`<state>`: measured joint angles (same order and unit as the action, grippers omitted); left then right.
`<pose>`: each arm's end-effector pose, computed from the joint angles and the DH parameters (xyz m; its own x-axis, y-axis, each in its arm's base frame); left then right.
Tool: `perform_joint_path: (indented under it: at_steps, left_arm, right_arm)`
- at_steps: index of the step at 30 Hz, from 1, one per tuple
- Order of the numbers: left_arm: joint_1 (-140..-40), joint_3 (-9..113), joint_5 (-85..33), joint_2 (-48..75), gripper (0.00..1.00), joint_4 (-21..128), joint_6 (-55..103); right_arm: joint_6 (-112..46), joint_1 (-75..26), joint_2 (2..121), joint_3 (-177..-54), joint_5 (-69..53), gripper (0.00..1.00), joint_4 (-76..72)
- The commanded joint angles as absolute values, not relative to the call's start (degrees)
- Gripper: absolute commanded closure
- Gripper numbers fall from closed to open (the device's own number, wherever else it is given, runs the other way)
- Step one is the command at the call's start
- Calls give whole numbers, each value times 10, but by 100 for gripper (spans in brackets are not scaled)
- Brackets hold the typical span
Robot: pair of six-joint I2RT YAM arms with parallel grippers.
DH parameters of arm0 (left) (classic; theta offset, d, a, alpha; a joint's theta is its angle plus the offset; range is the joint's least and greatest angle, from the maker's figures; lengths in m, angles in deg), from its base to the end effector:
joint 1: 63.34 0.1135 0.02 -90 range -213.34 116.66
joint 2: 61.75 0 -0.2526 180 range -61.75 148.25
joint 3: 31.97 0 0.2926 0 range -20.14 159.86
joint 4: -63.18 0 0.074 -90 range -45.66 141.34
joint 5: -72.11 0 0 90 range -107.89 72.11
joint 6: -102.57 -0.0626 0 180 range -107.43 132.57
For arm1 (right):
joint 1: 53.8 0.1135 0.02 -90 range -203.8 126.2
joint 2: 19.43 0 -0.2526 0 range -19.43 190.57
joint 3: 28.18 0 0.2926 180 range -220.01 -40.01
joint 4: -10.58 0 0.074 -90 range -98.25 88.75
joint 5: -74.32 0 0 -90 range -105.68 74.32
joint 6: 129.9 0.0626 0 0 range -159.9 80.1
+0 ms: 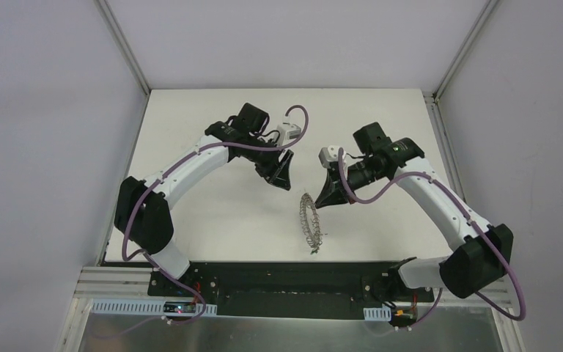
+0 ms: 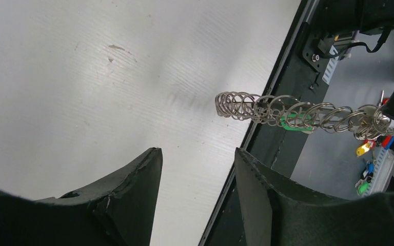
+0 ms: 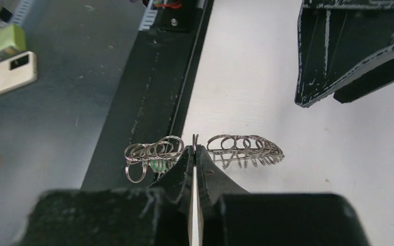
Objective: Put the keys on the keyring
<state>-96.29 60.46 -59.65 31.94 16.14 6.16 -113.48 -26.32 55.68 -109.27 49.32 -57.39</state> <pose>0.3206 -0.2575 0.2690 -0.5358 0.4465 -0.7166 0.8426 0.3372 -0.4199 0.2340 0.1857 0.2994 0.3279 -0.2864 -0.9003 -0.9132 -0.3403 -0.2243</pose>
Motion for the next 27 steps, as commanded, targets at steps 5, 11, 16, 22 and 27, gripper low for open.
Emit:
perform_joint_path:
  at_steps: [5, 11, 16, 22, 27]
  left_arm:
    - [-962, 598, -575, 282, 45, 101, 45]
    - [-951, 610, -508, 292, 44, 89, 67]
    - [-925, 653, -443, 334, 44, 68, 81]
    - [-885, 727, -415, 420, 44, 39, 97]
    - [-865, 774, -394, 481, 44, 39, 116]
  right_arm:
    - [-1270, -266, 632, -1183, 625, 100, -742]
    - [-1290, -265, 652, -1204, 625, 100, -767]
    - [-1224, -267, 644, -1204, 609, 100, -718]
    - [-1081, -267, 594, -1156, 545, 100, -572]
    - [-970, -267, 548, -1102, 453, 100, -449]
